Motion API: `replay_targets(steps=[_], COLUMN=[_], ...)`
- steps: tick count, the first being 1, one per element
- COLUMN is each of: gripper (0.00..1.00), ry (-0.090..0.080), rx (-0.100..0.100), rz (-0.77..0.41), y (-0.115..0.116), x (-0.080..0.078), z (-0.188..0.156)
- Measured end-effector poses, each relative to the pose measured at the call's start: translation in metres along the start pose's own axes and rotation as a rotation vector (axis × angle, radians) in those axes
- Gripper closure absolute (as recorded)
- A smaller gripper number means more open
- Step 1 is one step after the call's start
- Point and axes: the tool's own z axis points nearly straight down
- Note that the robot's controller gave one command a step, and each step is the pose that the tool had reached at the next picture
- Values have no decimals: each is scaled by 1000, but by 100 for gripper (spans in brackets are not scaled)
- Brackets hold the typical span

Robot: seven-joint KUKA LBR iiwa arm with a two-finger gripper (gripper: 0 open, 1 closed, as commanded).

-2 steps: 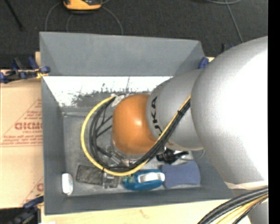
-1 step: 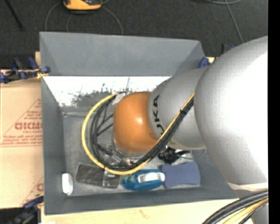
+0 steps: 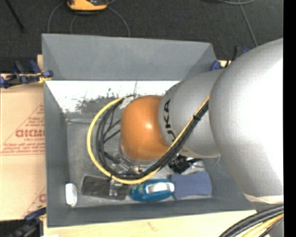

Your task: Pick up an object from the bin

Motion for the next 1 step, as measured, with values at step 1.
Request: replay_targets(steps=[1], gripper=[100], ry=[2], rx=[1], rz=[0], y=[-1], x=[1], z=[-18])
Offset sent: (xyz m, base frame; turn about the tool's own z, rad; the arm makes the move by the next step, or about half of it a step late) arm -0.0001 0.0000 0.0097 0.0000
